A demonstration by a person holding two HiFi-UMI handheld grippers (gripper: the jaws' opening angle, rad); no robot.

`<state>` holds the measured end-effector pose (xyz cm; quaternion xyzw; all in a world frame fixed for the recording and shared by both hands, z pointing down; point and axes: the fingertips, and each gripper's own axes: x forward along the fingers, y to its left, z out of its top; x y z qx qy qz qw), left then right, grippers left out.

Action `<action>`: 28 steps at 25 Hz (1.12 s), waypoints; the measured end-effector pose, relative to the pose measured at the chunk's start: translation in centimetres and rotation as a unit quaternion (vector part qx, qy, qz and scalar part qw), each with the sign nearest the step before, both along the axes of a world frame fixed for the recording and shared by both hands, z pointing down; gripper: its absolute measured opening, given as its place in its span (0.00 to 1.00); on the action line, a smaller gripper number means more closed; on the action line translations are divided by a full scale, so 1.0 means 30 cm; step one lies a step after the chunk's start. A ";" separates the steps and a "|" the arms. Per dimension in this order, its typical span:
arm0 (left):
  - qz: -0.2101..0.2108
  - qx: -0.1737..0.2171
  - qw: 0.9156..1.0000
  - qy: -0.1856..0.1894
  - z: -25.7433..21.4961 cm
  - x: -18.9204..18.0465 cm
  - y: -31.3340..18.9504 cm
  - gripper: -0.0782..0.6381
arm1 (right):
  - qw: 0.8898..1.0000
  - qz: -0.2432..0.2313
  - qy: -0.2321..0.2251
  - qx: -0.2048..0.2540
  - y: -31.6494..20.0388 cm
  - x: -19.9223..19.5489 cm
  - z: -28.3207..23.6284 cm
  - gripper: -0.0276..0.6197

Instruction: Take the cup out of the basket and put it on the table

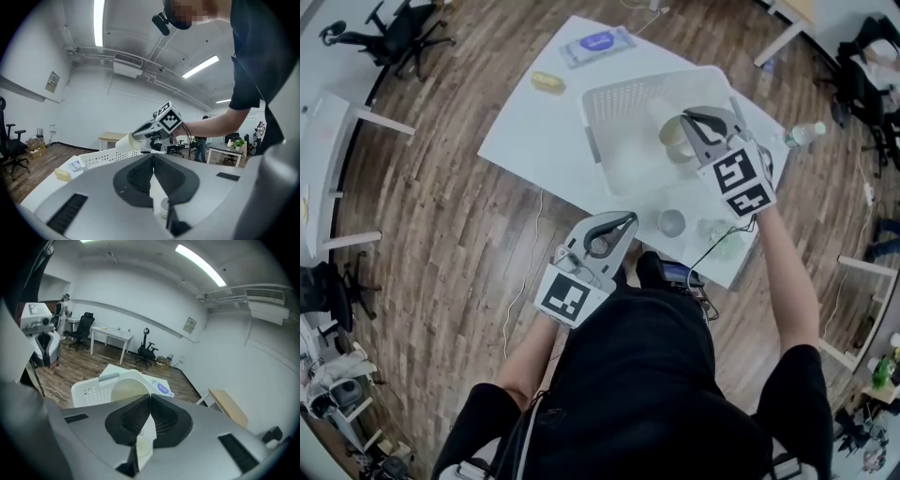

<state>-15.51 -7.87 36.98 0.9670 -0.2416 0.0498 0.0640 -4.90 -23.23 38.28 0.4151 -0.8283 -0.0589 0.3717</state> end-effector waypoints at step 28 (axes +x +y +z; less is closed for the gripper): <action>0.100 -0.010 0.995 0.000 -0.030 0.364 0.094 0.12 | 0.947 0.239 -0.184 -0.110 0.654 0.400 0.208 0.09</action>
